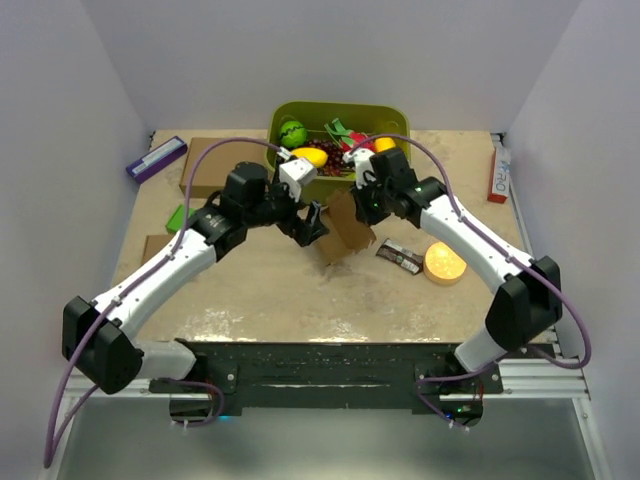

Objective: Fold the paper box

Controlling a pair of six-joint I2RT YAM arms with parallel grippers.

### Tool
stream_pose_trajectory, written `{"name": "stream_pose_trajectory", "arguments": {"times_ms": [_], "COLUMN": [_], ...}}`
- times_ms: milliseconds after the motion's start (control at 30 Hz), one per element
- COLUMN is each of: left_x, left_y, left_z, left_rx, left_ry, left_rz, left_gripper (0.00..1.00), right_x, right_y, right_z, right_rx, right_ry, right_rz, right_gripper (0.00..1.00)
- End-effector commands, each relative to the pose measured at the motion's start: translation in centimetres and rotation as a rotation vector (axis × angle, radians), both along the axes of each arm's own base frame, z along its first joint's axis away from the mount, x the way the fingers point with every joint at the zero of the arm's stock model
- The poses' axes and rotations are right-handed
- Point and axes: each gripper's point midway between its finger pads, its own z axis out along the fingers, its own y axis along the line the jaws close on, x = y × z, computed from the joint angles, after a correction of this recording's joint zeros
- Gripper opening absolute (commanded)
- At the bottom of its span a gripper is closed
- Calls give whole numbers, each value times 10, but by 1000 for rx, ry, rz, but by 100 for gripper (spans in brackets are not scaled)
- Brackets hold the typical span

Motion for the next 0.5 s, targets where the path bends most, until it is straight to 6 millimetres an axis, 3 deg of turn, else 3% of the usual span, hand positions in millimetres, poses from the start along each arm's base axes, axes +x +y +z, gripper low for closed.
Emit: {"name": "stream_pose_trajectory", "arguments": {"times_ms": [0, 100, 167, 200, 267, 300, 333, 467], "left_x": [16, 22, 18, 16, 17, 13, 12, 16], "left_y": [17, 30, 33, 37, 42, 43, 42, 41], "left_z": [9, -1, 3, -5, 7, -4, 8, 19], "left_rx": [-84, -25, -27, -18, -61, -65, -100, -139], "left_ry": [-1, 13, -8, -3, -61, -52, -100, -138], "left_rz": [-43, 23, 23, 44, 80, 87, 76, 88], "left_gripper": [99, 97, 96, 96, 96, 97, 97, 97], "right_x": [-18, -27, -31, -34, -36, -42, -45, -52], "right_y": [16, 28, 33, 38, 42, 47, 49, 51], "right_z": [8, 10, 15, 16, 22, 26, 25, 27], "right_rx": [-113, -108, -88, -72, -58, -37, -36, -38], "right_ry": [-3, 8, 14, 22, 27, 39, 56, 58], "right_rz": [229, 317, 359, 402, 435, 473, 489, 523], "right_gripper": [0, 0, 0, 0, 0, 0, 0, 0]}}
